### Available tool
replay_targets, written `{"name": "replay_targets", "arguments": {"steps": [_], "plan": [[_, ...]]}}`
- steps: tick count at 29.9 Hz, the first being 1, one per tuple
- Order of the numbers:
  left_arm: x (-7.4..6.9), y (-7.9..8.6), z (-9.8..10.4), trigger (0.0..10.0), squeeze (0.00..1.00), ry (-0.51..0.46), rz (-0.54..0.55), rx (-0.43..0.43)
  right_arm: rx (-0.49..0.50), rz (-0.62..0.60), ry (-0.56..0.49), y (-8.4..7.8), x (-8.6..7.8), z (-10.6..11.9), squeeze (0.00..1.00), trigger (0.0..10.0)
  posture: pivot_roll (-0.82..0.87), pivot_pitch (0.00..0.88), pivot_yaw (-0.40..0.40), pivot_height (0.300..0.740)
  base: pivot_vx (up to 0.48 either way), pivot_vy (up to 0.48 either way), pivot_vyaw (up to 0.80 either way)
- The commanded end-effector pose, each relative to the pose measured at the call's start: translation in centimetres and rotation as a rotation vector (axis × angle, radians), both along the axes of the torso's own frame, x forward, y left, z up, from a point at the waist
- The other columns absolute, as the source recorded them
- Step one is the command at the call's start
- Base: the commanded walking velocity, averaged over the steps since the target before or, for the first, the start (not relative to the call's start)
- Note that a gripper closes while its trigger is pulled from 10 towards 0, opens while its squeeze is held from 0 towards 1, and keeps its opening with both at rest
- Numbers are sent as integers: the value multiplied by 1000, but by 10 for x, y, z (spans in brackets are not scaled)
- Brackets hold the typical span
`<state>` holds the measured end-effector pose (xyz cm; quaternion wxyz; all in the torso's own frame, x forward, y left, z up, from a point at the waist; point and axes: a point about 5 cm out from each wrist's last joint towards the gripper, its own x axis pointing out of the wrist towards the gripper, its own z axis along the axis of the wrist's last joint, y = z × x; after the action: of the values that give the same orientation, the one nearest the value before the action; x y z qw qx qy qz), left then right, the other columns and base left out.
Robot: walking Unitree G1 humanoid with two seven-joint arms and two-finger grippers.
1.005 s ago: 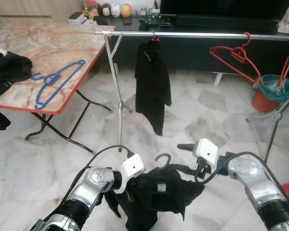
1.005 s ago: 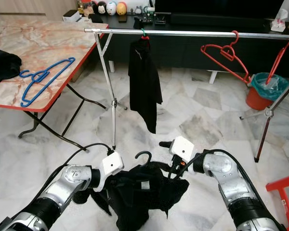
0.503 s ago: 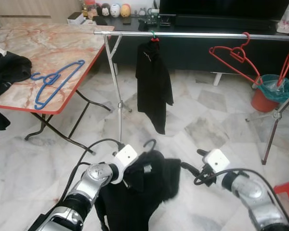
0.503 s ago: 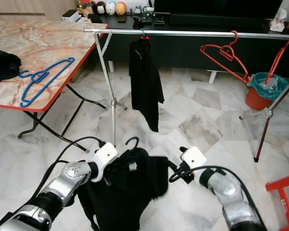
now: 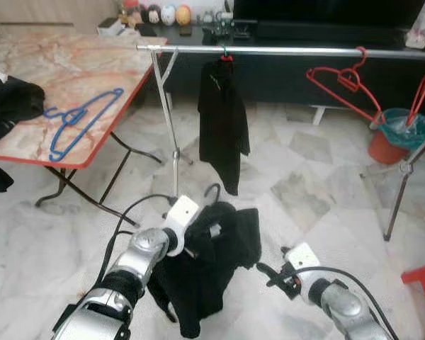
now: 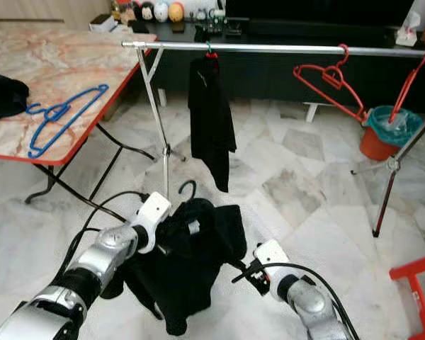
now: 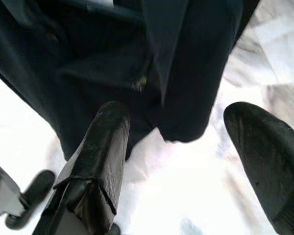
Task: Hang hanger
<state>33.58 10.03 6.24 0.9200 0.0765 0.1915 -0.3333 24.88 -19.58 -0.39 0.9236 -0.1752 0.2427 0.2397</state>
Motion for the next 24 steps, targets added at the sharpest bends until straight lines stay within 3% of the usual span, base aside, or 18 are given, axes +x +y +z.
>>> {"name": "replay_targets", "arguments": {"steps": [1,11,12,16,24], "plan": [[6,-6,14,10000,0,-13,-6,-76,-69,3,-15,3,1,-3,0,10000,-46,59,13,740,0,0,0],[7,-13,28,10000,0,-22,-85,-158,-253,-106,-119,0,4,-11,0,10000,-37,43,20,740,0,0,0],[5,-13,29,10000,0,-18,-114,-170,-288,-172,-163,-5,5,-10,0,10000,-33,41,22,740,0,0,0],[2,-15,30,10000,0,-9,-166,-186,-301,-304,-222,-12,5,-9,0,10000,-33,35,29,740,0,0,0],[-1,-23,36,10000,0,-5,-219,-209,-288,-363,-243,-10,5,-13,0,10000,-31,21,41,740,0,0,0]]}}
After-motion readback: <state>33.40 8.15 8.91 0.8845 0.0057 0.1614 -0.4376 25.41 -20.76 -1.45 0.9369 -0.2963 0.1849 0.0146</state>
